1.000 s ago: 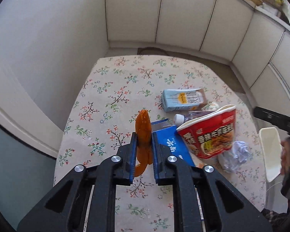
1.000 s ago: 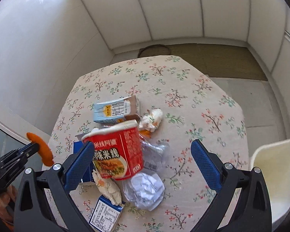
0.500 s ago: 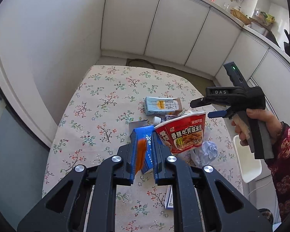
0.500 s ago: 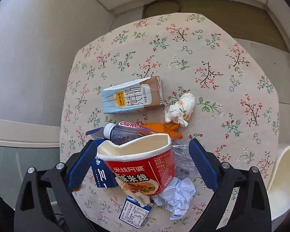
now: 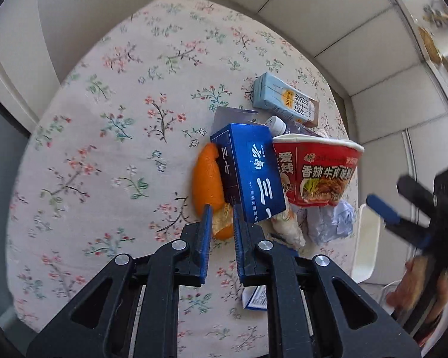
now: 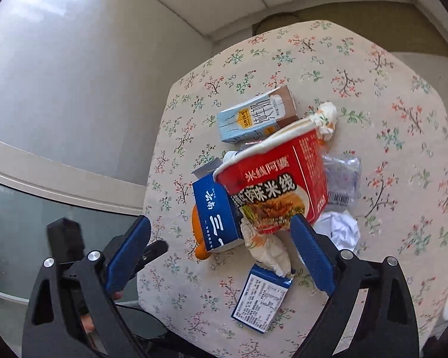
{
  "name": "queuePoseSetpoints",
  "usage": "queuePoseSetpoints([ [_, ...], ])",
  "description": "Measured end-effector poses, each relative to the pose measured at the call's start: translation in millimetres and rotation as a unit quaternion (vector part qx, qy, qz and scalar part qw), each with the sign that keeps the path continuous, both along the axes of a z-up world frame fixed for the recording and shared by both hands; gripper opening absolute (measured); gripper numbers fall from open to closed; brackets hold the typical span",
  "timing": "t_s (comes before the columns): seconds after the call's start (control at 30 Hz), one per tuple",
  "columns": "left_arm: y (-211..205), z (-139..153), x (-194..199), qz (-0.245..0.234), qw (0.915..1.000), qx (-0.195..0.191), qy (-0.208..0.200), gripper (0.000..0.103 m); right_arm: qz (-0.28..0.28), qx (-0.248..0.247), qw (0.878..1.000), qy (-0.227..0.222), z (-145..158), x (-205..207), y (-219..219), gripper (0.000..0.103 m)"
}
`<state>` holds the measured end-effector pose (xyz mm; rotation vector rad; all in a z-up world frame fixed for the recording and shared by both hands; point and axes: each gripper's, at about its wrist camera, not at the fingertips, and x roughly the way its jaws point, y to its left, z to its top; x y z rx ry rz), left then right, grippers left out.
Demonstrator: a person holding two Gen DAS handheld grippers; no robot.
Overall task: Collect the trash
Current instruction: 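Hold the orange peel with the left gripper while the right gripper grasps the blue box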
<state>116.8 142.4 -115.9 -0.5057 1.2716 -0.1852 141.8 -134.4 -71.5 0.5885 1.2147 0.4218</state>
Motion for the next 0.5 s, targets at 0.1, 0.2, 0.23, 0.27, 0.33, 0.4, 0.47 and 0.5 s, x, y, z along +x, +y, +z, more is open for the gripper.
queuePoseSetpoints([
  [0.1, -12, -13, 13, 0.005, 0.9994, 0.036, -0.001, 0.014, -0.029, 0.011, 1.0, -0.006, -16, -15, -17, 0.092],
  [0.2, -17, -28, 21, 0.015, 0.9985, 0.049, 0.02, 0.015, -0.039, -0.006, 0.999, 0.004, -33, -18, -33, 0.092],
  [0.23, -19, -33, 23, 0.018, 0.998, 0.055, 0.026, 0.016, -0.04, -0.006, 0.999, 0.008, -36, -18, -37, 0.092],
  [0.27, -22, -37, 26, 0.022, 0.9975, 0.061, 0.03, 0.016, -0.039, -0.004, 0.999, 0.007, -37, -19, -42, 0.092],
  [0.33, -24, -40, 31, 0.029, 0.997, 0.065, 0.032, 0.024, -0.033, -0.01, 0.999, 0.001, -35, -19, -48, 0.093],
  [0.4, -25, -41, 35, 0.038, 0.9953, 0.083, 0.032, 0.033, -0.029, -0.013, 0.999, -0.001, -34, -19, -52, 0.094],
  [0.47, -25, -42, 37, 0.045, 0.9925, 0.108, 0.036, 0.049, -0.023, -0.011, 1.0, -0.001, -34, -19, -52, 0.094],
  [0.5, -23, -44, 37, 0.05, 0.9916, 0.113, 0.039, 0.057, -0.017, -0.01, 1.0, -0.003, -33, -19, -51, 0.094],
])
